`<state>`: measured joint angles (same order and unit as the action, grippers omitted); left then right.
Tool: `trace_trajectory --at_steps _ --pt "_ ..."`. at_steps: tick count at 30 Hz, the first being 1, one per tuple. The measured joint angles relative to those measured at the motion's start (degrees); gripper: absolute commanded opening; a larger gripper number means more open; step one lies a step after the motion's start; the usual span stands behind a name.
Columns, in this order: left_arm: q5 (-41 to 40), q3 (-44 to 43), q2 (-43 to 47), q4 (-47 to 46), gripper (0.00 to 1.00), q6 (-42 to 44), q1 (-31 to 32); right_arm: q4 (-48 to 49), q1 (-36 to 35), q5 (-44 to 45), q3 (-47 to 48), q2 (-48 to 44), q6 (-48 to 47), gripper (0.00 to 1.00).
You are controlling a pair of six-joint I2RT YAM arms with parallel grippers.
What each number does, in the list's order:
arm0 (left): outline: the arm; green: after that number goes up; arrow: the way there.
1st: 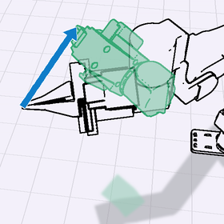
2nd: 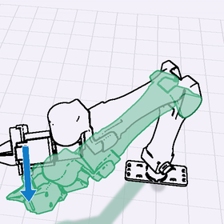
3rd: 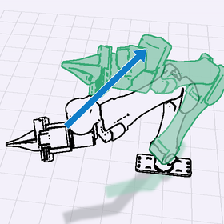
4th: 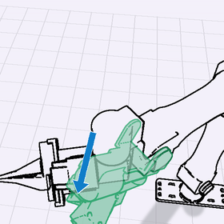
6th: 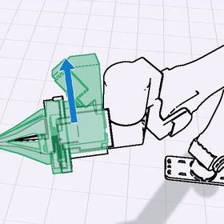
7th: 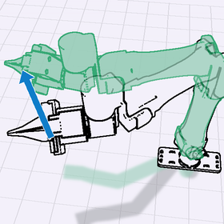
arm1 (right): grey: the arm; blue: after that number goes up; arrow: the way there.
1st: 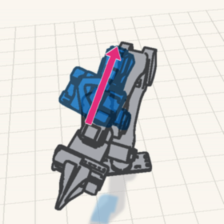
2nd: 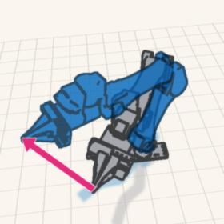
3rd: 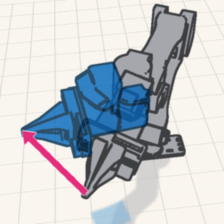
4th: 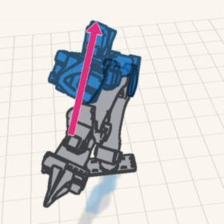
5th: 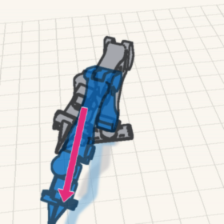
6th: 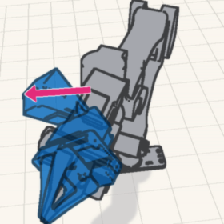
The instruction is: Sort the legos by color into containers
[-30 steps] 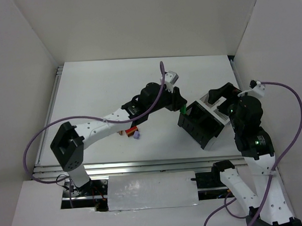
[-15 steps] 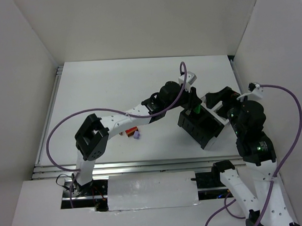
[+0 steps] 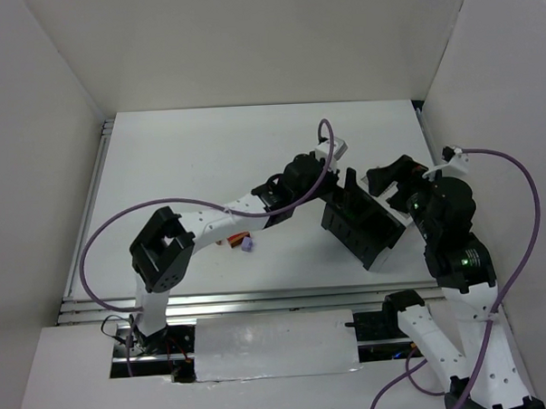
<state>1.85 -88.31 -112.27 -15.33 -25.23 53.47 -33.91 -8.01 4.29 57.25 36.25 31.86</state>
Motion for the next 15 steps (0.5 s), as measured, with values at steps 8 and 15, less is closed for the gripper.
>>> trace_trajectory --at_steps 8,15 --pt "-24.3 6.0 15.4 21.3 0.99 -11.1 -4.5 0.1 -0.5 -0.1 0.0 2.1 -1.0 1.0" --pt "-37.0 22.8 31.5 40.2 0.99 -27.7 -27.5 1.6 -1.7 -3.1 0.1 8.2 -1.5 0.99"
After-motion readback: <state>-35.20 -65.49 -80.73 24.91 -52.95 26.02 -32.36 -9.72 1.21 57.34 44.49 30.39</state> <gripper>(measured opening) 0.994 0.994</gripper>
